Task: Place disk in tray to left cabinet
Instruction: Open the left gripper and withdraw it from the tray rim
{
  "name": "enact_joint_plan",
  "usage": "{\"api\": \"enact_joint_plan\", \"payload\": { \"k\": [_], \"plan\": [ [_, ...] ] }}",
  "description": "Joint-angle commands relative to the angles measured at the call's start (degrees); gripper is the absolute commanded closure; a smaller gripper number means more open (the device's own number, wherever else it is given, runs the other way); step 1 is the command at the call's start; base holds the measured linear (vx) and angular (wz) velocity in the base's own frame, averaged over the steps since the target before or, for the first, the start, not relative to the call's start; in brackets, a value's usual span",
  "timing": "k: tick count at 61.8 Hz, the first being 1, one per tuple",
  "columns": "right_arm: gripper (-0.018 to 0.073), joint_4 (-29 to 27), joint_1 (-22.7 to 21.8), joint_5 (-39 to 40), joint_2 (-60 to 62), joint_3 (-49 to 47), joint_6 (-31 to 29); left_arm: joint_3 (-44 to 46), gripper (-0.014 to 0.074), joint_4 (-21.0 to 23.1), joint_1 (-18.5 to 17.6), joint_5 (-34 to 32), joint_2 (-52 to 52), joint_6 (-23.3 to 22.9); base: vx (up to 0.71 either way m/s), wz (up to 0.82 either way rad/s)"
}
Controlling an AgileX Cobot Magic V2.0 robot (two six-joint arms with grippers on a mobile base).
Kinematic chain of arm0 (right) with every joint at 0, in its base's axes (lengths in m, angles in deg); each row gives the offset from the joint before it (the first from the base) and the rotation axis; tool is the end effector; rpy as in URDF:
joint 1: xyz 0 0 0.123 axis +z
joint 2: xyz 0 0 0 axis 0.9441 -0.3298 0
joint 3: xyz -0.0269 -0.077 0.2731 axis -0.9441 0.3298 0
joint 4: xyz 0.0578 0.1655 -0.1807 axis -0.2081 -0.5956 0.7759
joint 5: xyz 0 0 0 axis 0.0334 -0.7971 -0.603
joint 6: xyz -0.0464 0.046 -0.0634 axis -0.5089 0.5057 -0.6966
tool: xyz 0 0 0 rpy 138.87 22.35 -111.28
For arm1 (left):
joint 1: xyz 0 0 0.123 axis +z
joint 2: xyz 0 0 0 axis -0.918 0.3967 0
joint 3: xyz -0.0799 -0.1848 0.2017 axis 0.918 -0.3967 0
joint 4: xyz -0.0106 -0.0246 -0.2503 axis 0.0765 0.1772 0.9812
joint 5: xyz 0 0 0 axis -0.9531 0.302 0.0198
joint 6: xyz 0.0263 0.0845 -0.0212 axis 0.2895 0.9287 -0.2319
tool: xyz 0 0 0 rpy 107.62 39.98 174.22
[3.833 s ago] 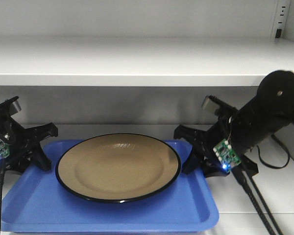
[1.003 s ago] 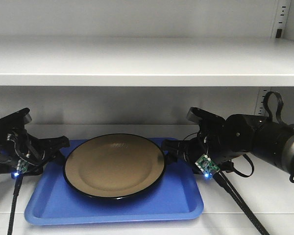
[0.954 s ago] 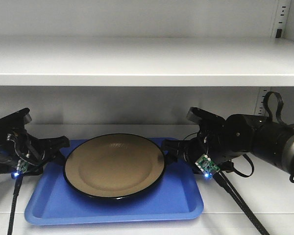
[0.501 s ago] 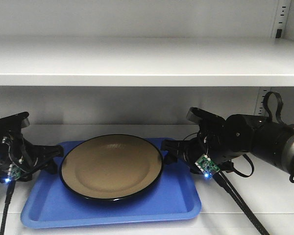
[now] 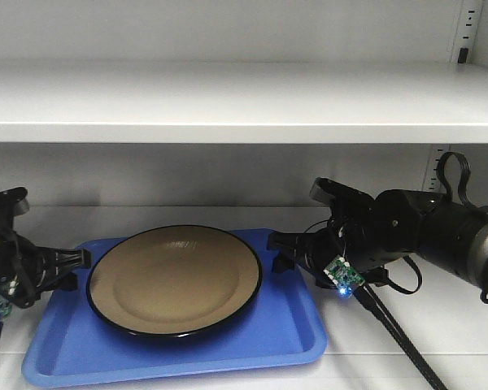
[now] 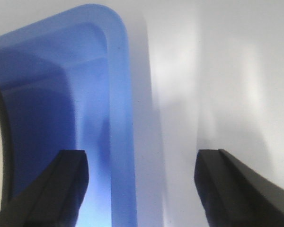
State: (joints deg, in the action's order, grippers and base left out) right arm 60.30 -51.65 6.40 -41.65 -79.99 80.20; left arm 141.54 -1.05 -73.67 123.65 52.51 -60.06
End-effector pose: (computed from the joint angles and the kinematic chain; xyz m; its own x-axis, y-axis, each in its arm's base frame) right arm 0.4028 0.1519 0.2810 -0.8097 0.1728 -0.5608 -0.0622 0.9250 0.3748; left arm 0.3449 -0.0471 0.3069 -0.7513 -0.1929 -0.6312 -0.0602 0.9724 -0.2255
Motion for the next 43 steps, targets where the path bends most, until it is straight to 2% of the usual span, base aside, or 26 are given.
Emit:
{"api": "enact_joint_plan", "payload": {
  "k": [1,8,18,43],
  "plan": [
    [0.0012,0.6,-0.3,-0.6,1.8,-0.9,0.2,-0.9,0.0196,-0.1,0.0,-7.2,-5.4,0.0,0.0,0.0],
    [0.0012,0.6,-0.3,-0.6,1.8,-0.9,0.2,-3.4,0.02,-0.1,0.0,-10.2,-8.1,0.0,0.0,0.0],
    [0.0012,0.6,-0.3,-0.6,1.8,-0.9,0.2,-11.3,0.02,-0.1,0.0,-16.6,-14.8,0.0,0.0,0.0],
    [0.0012,0.6,-0.3,-0.6,1.8,-0.9,0.2,-43.0,0.02,-0.2,0.0,-33.4,-38.1,0.0,0.0,0.0]
  ]
}}
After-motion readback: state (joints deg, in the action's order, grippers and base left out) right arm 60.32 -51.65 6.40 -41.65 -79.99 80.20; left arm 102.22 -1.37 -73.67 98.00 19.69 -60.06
